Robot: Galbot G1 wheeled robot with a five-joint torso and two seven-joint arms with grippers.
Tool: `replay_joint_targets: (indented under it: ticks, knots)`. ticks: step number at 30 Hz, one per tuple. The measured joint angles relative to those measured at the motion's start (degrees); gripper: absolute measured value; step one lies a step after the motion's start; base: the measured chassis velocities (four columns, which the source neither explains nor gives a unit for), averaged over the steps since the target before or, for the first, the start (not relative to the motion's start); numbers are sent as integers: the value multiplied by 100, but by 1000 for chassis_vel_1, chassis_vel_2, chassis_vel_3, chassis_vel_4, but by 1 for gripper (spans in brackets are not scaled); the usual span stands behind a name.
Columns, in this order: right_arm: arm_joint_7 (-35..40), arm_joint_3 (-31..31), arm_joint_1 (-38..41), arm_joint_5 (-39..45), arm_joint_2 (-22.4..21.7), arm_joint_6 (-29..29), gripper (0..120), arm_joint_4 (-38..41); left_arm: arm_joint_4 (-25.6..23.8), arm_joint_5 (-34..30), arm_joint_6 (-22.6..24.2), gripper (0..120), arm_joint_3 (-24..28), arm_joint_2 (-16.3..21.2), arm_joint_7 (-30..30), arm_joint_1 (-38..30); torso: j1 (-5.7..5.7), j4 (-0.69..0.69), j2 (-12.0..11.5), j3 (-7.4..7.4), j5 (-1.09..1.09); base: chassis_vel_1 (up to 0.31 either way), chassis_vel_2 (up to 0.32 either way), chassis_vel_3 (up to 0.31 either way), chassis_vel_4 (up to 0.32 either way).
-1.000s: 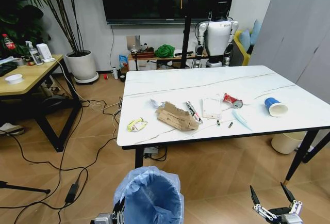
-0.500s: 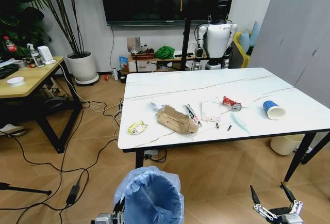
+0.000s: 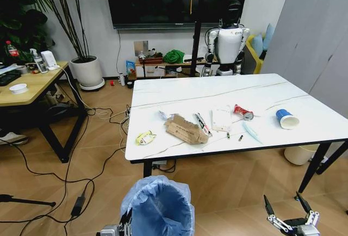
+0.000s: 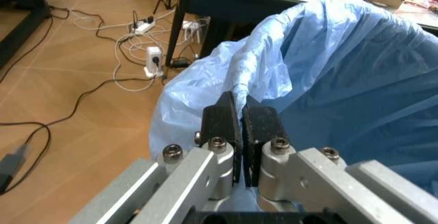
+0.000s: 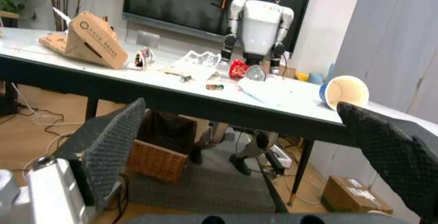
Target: Pick up the trash bin and place the trash from the table into it.
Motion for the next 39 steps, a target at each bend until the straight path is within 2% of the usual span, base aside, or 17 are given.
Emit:
replay_joint_targets:
  ticks: [17,27,31,39]
  knots:
    - [-21,-8,-28,1,2,6,100,11,40,27,-111,0,78,-6,-86,36,267,0,518,249,0,0,0,0,0]
    - [-23,-14,-21,9,-4,7,100,12,81,128,-161,0,76,-4,-108,13,274,0,531,256,0,0,0,0,0]
    - [-23,-62,-57,18,-50,-4,100,108,24,-69,-55,0,149,17,-134,33,269,0,519,251,0,0,0,0,0]
    - [271,-204,-132,60,-604,-331,100,762,-256,-512,223,0,225,118,-231,184,255,1,496,239,2,0,0,0,0]
